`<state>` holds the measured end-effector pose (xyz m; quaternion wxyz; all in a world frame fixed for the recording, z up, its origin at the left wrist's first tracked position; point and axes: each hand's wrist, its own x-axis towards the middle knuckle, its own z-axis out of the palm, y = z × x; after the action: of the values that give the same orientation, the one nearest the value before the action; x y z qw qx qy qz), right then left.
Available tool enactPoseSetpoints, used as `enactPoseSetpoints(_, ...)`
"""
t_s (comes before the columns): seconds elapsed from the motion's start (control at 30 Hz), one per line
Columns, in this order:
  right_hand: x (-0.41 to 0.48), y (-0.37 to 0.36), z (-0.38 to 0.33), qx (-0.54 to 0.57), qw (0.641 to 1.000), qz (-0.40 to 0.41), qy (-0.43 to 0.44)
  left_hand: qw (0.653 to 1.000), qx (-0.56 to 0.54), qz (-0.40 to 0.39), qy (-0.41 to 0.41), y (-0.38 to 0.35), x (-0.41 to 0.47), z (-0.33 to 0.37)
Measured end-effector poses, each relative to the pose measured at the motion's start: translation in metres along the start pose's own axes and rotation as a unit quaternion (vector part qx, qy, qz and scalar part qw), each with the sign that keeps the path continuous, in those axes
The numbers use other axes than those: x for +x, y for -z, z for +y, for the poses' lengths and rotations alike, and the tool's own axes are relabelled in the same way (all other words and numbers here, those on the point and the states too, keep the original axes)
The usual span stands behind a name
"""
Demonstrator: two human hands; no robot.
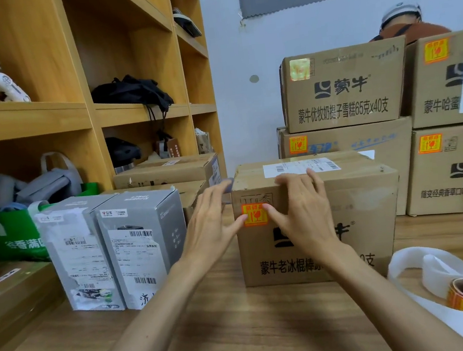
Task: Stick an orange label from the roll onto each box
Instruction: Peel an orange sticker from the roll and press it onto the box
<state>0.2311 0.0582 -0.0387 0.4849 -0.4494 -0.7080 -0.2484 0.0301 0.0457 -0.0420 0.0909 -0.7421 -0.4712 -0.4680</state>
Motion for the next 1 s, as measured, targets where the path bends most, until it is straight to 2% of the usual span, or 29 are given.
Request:
enactPoseSetpoints(0.1, 0.005, 0.003, 0.011, -0.025, 0.998, -0.062, 0.01, 0.995, -0.043, -0.082, 0.03, 0.003, 0.011, 0.001)
enactPoseSetpoints(0.2, 0.005, 0.001, 0.02, -0.045, 0.993, -0.104, 0.012, 0.987, -0.072, -0.129, 0.059, 0.004, 0.019, -0.003)
enactPoseSetpoints(0.57, 0.004, -0.008, 0.022, -0.043, 0.998, -0.047, 0.001, 0.981, -0.159, -0.07, 0.083, -0.004, 0.021, -0.003)
enactPoseSetpoints(0.8, 0.001, -0.007, 0.026, -0.055, 0.996, -0.062, 0.027, 0.982, -0.122, -0.128, 0.066, 0.001, 0.012, -0.008)
enactPoseSetpoints(1.0, 0.001, -0.006, 0.022, -0.061, 0.996, -0.057, 0.023, 0.985, -0.097, -0.127, 0.058, 0.002, 0.012, -0.008)
